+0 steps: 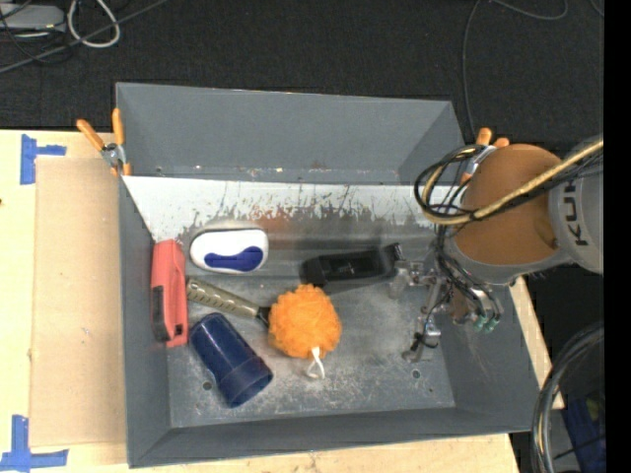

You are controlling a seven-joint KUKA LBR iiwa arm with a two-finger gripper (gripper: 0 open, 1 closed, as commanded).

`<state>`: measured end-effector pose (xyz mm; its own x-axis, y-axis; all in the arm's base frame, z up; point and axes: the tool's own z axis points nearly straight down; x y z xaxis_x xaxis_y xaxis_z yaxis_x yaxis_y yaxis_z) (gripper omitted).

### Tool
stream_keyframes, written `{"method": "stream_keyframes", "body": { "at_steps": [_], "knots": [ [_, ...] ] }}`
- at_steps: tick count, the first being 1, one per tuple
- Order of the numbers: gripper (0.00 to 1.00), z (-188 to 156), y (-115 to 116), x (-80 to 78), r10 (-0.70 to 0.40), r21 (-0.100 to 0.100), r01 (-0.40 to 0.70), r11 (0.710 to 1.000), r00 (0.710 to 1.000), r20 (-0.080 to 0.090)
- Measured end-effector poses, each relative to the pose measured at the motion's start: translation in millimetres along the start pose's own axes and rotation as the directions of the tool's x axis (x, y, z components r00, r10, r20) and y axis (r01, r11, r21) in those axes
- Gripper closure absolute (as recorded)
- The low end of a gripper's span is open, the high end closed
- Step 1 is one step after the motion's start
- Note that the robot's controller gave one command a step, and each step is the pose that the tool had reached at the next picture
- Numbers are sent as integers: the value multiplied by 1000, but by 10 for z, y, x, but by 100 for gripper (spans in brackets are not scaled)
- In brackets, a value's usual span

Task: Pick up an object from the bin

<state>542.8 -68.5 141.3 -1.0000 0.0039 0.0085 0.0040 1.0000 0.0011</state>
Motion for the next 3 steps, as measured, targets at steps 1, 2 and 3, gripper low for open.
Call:
{"method": "stream_keyframes", "body": {
  "at_steps": [1,2,3],
  "knots": [
    [0,-40,2,-18,-2,1,2,1000,1000,7],
    [0,360,544,-265,-141,2,141,990,990,8],
    [0,166,786,-470,-196,3,196,981,981,5]
  ]
}}
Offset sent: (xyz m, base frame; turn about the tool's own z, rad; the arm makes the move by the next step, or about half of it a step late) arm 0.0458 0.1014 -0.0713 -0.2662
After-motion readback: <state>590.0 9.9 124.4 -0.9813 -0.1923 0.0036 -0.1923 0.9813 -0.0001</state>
